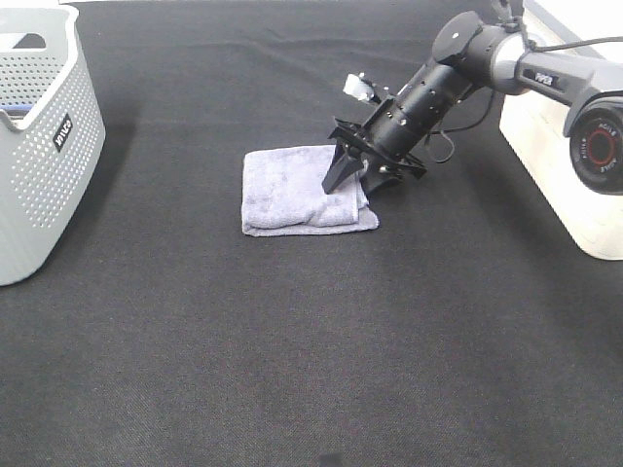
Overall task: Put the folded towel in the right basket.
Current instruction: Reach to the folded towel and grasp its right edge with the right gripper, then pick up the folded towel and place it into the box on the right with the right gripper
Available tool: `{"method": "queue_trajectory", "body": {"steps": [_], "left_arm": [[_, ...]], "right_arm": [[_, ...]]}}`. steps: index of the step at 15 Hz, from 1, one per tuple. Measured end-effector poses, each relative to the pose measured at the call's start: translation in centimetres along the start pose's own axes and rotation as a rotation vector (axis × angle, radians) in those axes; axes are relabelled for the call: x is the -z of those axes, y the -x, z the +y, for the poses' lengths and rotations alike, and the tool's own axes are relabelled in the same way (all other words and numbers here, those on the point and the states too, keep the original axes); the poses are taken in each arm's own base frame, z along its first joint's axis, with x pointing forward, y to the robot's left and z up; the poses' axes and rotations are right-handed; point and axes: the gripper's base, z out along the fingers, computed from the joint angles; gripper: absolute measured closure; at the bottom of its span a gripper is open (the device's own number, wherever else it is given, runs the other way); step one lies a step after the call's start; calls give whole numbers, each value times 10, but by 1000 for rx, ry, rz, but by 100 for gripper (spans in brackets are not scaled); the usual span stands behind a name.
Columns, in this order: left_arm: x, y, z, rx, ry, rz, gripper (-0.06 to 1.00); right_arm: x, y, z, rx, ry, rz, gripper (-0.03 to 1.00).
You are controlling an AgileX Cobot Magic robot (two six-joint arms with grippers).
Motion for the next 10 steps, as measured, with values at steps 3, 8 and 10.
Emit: {"method": "queue_trajectory", "body": {"steps": [3, 8, 10], "left_arm": [[0, 0, 0, 0, 0, 0, -3], [0, 0, 0, 0, 0, 0, -3], [0, 0, 0, 0, 0, 0, -3]], "right_arm": [[0, 1, 0, 2, -5, -8, 87], [38, 24, 27, 133, -15, -137, 87], [73, 35, 48, 214, -60, -238, 87]]}}
